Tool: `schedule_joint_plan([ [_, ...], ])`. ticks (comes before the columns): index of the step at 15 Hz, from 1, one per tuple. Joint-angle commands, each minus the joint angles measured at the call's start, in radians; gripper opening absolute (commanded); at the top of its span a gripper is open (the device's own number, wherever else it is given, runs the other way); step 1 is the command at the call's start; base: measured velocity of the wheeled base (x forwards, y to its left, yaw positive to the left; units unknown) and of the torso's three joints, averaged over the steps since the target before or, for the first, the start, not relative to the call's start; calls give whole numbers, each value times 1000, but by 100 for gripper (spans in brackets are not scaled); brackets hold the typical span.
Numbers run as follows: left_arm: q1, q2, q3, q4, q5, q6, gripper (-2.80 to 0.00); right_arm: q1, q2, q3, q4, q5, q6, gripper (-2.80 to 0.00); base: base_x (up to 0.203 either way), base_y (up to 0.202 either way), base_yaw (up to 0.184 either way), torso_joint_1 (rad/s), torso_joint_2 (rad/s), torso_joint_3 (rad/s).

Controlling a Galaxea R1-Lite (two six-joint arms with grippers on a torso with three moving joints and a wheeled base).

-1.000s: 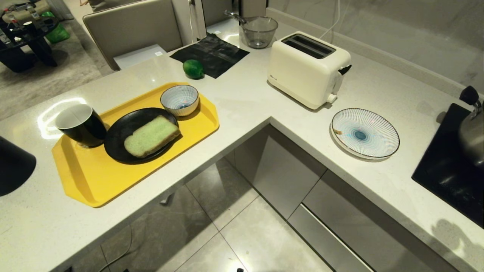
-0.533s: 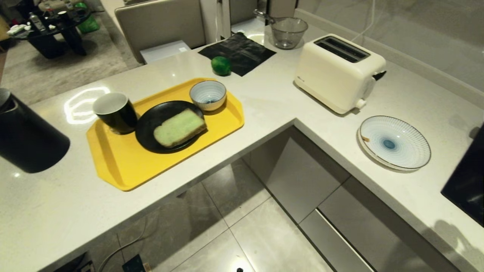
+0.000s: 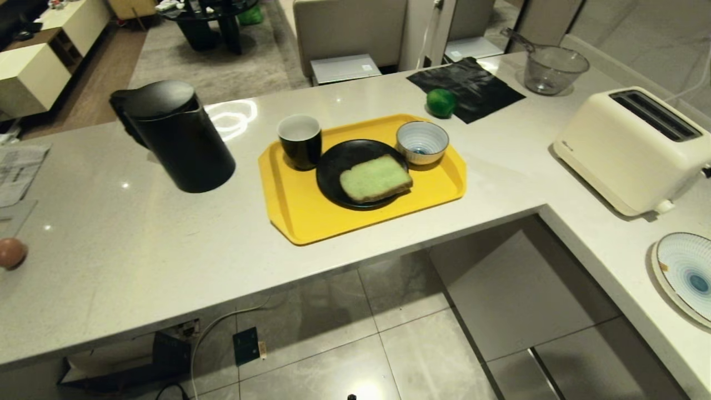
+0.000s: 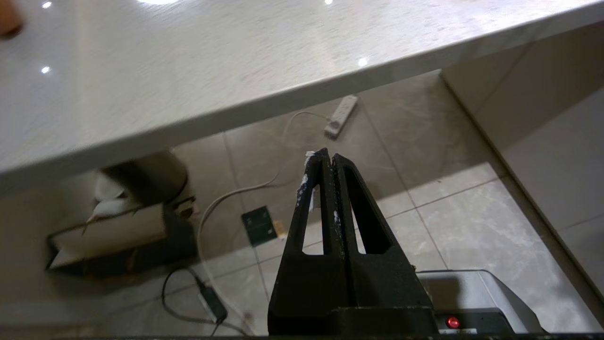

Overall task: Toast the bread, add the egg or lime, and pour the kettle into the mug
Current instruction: Put the egg in the bowl

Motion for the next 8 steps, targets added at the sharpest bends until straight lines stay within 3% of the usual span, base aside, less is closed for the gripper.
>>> schedule_joint_plan([
  [1, 1, 1, 0, 0, 0, 1, -280, 1, -4, 0, 1, 2, 1, -280, -2, -7, 175, 178, -331, -154],
  [5, 1, 1, 0, -1, 0, 1, -280, 1, -10, 7, 1, 7, -2, -280, 0, -10, 170, 161, -292, -130],
  [8, 1, 1, 0, -1, 0, 1, -280, 1, -16, 17, 2, 7, -5, -280, -6, -7, 121, 9, -3, -9],
])
